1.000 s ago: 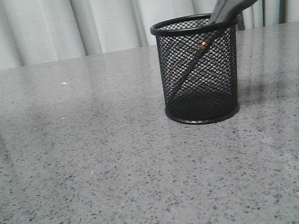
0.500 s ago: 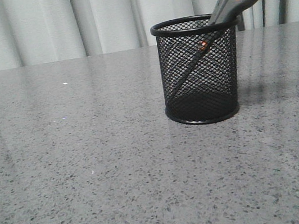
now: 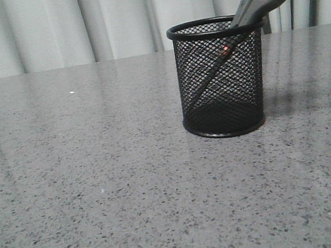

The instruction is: Put scissors into bucket

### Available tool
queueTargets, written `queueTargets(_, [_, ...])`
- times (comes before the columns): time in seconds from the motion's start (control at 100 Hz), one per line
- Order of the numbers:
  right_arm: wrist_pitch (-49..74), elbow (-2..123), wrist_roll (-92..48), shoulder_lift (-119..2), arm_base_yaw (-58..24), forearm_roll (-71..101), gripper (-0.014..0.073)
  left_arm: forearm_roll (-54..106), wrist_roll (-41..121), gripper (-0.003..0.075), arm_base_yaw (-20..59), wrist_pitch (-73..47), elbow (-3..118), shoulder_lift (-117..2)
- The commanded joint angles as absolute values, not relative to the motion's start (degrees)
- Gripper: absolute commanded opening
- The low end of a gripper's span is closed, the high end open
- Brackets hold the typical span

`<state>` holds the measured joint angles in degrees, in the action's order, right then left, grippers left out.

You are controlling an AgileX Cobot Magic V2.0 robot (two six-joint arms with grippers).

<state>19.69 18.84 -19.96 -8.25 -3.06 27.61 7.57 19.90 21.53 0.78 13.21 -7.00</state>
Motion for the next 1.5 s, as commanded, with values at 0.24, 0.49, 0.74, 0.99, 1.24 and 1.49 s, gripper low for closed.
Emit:
queueTargets(0.24, [16.22, 20.33, -20.14, -8.78, -2.73, 28.18, -0.0066, 8.21, 19.14, -0.0021, 21.31, 5.52, 14.7, -7.49])
queueTargets(0.49, [16.22, 20.33, -20.14, -8.78, -2.73, 28.18, -0.0066, 8.21, 19.14, -0.0021, 21.31, 5.52, 14.7, -7.49])
queueTargets(0.74, [16.22, 20.33, -20.14, -8.78, -2.73, 28.18, -0.0066, 6.99, 19.14, -0.0021, 21.31, 5.52, 14.7, -7.49])
queueTargets(0.99, [16.22, 20.33, -20.14, -8.78, -2.73, 28.18, -0.0066, 4.09, 15.98, -0.0021, 16.51, 3.86, 14.58, -7.49])
queueTargets(1.24, [16.22, 20.33, -20.14, -8.78, -2.73, 28.18, -0.0066, -3.36, 0.72, -0.0021, 10.49, 0.0, 8.93, -5.04])
queueTargets(1.49, [16.22, 20.33, -20.14, -8.78, -2.73, 28.18, -0.0066, 2.62, 0.72, -0.0021, 7.46, 0.74, -0.75, 1.15])
